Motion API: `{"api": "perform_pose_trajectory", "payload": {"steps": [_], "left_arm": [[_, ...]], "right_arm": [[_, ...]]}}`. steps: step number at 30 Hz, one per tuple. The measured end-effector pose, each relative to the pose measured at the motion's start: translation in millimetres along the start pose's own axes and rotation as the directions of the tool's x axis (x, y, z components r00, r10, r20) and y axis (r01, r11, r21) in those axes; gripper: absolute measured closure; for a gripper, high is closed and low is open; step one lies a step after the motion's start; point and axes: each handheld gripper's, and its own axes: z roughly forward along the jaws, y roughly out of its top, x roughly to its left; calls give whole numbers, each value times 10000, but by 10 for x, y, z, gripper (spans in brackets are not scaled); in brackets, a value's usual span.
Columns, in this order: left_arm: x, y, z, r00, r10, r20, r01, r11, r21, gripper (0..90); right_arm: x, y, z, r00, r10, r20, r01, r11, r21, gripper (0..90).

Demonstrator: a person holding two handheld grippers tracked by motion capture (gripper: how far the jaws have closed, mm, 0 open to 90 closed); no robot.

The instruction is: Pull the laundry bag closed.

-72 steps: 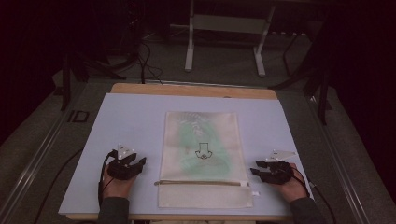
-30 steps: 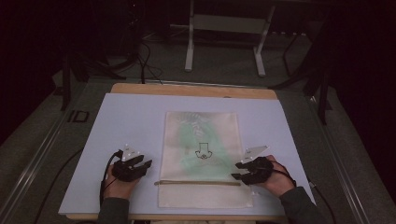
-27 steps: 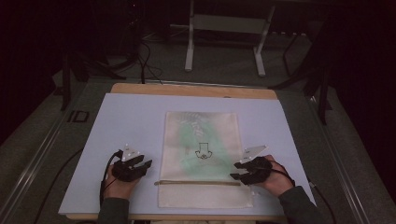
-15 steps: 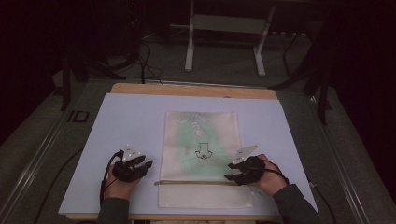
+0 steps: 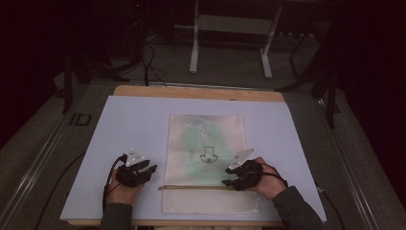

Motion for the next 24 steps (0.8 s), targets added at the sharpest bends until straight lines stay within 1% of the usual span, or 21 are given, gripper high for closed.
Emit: {"api": "perform_pose_trajectory", "payload": {"steps": [5, 11, 17, 24], "left_arm": [[1, 1, -3, 10000, 17, -4, -17, 10000, 11, 608], [0, 1, 0, 10000, 32, 12, -32, 10000, 42, 608], [-1, 2, -3, 10000, 27, -5, -27, 10000, 15, 608], [-1, 2, -2, 10000, 26, -1, -26, 10000, 19, 608]], "right_arm": [[30, 69, 49, 9996, -260, -112, 261, 9996, 75, 560], [59, 131, 87, 9989, -420, -227, 421, 9991, 53, 558], [86, 182, 126, 9983, -478, -330, 479, 9989, -1, 557], [129, 274, 176, 9965, -698, -466, 697, 9976, -33, 557]]}}
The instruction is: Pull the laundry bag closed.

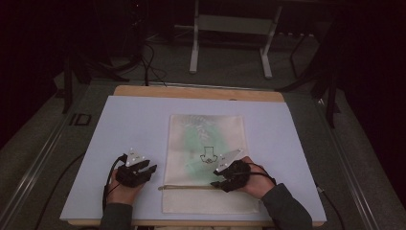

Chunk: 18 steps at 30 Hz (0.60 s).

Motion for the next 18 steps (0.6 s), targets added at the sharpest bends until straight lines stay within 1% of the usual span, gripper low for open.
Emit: {"api": "perform_pose_trajectory", "payload": {"steps": [5, 18], "left_arm": [[3, -1, 1, 10000, -44, 13, 44, 10000, 6, 608], [4, 0, 2, 10000, -37, 37, 37, 10000, 24, 608]], "right_arm": [[14, 68, 30, 9998, -208, -60, 209, 9997, 80, 554], [57, 239, 101, 9985, -499, -223, 499, 9988, 20, 555]]}}
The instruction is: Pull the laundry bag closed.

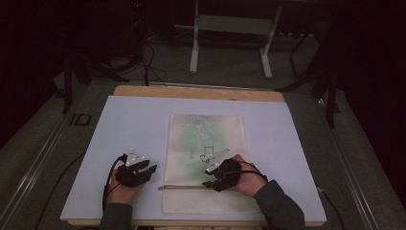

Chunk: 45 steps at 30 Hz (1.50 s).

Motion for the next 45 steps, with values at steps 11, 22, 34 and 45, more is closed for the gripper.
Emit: {"api": "perform_pose_trajectory", "payload": {"steps": [11, 22, 34, 45], "left_arm": [[-3, 1, 3, 10000, 7, 9, -7, 10000, 5, 609], [2, -1, 5, 10000, 9, 11, -9, 10000, 33, 609], [1, -1, 5, 10000, 34, 19, -34, 10000, 48, 609], [-4, 0, 11, 10000, 57, 65, -57, 9999, 89, 609]], "right_arm": [[28, 129, 74, 9996, -206, -195, 204, 9997, -91, 559], [55, 241, 141, 9988, -354, -343, 350, 9993, -124, 560], [88, 336, 232, 9974, -568, -453, 563, 9983, -133, 623], [144, 441, 349, 9947, -785, -661, 778, 9969, -136, 698]]}}
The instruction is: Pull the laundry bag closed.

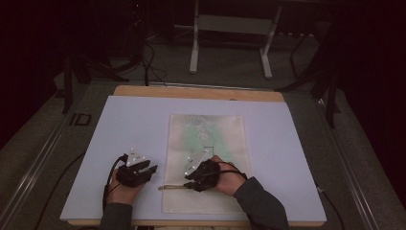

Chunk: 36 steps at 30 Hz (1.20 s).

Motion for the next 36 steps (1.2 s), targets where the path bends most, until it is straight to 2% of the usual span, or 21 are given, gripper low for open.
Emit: {"api": "perform_pose_trajectory", "payload": {"steps": [12, 19, 36], "left_arm": [[-5, 1, 5, 10000, 32, -5, -32, 10000, 6, 608], [-3, 0, 2, 10000, 33, 10, -33, 10000, -9, 608], [4, -1, -4, 10000, 26, 9, -26, 10000, -27, 607]], "right_arm": [[43, 163, 133, 9996, -195, -183, 193, 9998, -96, 708], [65, 263, 221, 9989, -382, -267, 377, 9991, -201, 755], [97, 415, 437, 9988, -325, -366, 322, 9994, -86, 740]]}}
